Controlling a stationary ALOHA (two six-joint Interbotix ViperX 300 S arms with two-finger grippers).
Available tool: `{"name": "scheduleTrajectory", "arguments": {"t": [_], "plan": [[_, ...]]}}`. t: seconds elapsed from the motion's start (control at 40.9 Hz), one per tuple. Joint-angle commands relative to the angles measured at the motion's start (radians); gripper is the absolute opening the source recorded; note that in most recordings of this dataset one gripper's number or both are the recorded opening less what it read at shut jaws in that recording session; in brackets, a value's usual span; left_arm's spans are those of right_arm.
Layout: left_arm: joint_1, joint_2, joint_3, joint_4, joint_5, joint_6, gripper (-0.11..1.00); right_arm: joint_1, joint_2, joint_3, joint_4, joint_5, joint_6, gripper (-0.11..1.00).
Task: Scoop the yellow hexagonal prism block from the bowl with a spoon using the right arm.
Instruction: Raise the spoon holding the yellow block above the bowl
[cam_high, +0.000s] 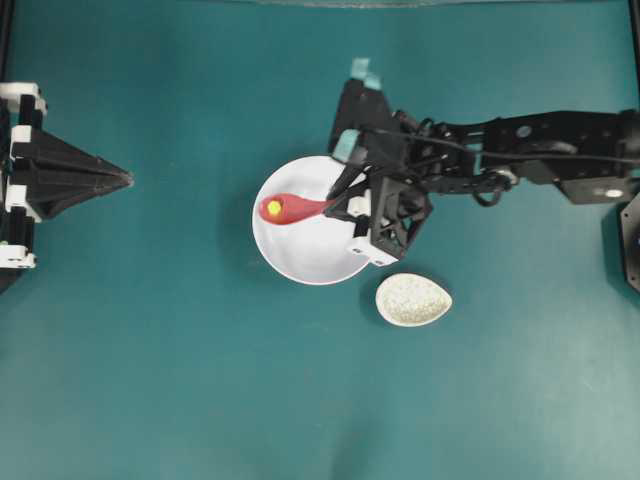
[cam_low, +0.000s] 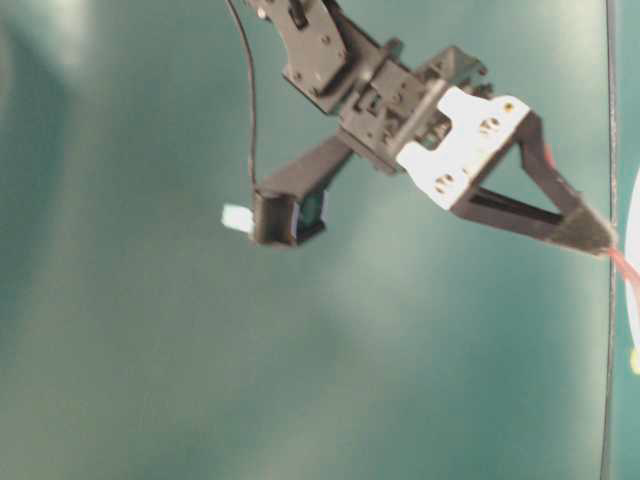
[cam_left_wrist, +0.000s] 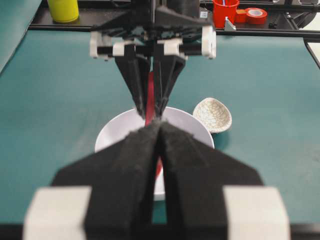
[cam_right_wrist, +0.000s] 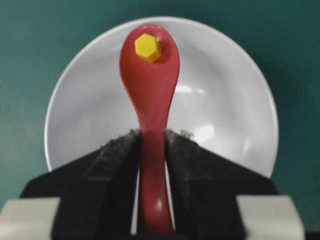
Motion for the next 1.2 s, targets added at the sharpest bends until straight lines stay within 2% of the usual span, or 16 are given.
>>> {"name": "scheduleTrajectory", "arguments": {"t": [0.0,0.269,0.586,1.172], "plan": [[0.003,0.006,-0.023,0.003,-0.005,0.0,-0.01,0.003,-0.061,0.012,0.006,-0.049,0.0,0.23],[0.003,0.006,-0.023,0.003,-0.005,-0.002,-0.01,0.009,-0.164,0.078,0.009,-0.149,0.0,0.23],[0.003,0.003,-0.025,0.003,-0.006,-0.002,-0.01,0.014,-0.272,0.121,0.014,-0.156,0.002,0.23],[0.003,0.005,-0.023,0.003,-0.005,0.0,-0.01,0.014,-0.305,0.13,0.012,-0.156,-0.003,0.23]]}}
